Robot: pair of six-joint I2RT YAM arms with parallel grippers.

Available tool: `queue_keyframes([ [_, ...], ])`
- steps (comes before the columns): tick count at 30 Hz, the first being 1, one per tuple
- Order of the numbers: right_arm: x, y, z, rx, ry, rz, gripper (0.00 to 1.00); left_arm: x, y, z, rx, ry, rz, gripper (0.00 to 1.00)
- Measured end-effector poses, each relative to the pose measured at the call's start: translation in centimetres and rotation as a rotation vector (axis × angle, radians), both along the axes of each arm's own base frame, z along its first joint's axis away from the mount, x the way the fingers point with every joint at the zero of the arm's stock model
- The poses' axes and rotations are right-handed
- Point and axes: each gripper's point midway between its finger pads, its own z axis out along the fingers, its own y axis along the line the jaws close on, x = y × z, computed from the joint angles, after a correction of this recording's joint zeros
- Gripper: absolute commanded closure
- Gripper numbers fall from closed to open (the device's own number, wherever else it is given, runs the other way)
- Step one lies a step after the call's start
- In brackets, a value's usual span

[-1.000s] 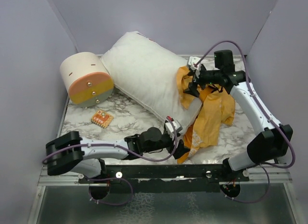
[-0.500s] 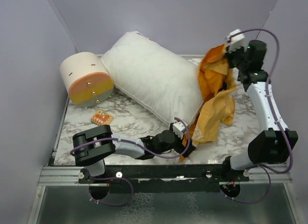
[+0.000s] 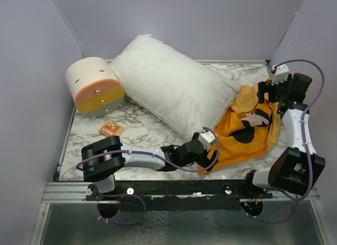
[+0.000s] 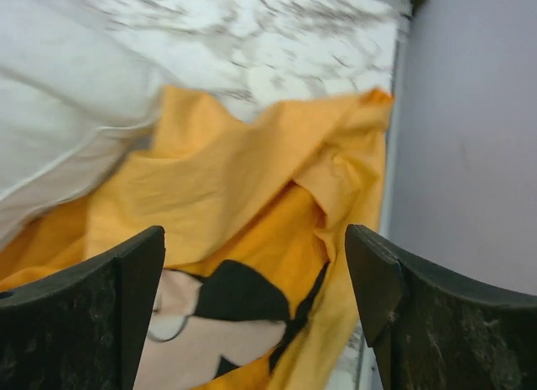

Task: Put the pillow into the pillowcase
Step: Flatten out the pillowcase at the center of the board.

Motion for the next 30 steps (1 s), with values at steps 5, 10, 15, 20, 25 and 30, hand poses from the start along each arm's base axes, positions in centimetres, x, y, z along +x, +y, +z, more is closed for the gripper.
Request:
queue_keyframes([
  [5, -2.1, 5.3, 3.3, 0.063, -0.074, 0.247, 0.11, -0.7, 0.0, 0.5, 0.083, -0.062, -0.05, 0.12],
  [10, -4.3, 9.6, 4.7, 0.126, -0.105, 0.461, 0.11, -2.6, -1.7, 1.6, 0.107, -0.103, -0.123, 0.12],
  [15, -6.5, 11.9, 3.7, 0.181, -0.08, 0.57, 0.1, -5.3, -5.4, -0.5, 0.149, -0.128, -0.21, 0.12],
  [20, -8.0, 13.0, 1.7, 0.232, -0.017, 0.62, 0.1, -5.9, -6.6, -6.2, 0.329, -0.138, -0.231, 0.26],
  [25, -9.2, 13.7, 0.0, 0.268, 0.031, 0.641, 0.1, -4.9, -8.5, -6.8, 0.405, -0.145, -0.178, 0.41],
  [30, -9.6, 13.9, -0.5, 0.275, 0.045, 0.654, 0.1, -2.9, -8.8, -6.9, 0.48, -0.161, -0.06, 0.74],
])
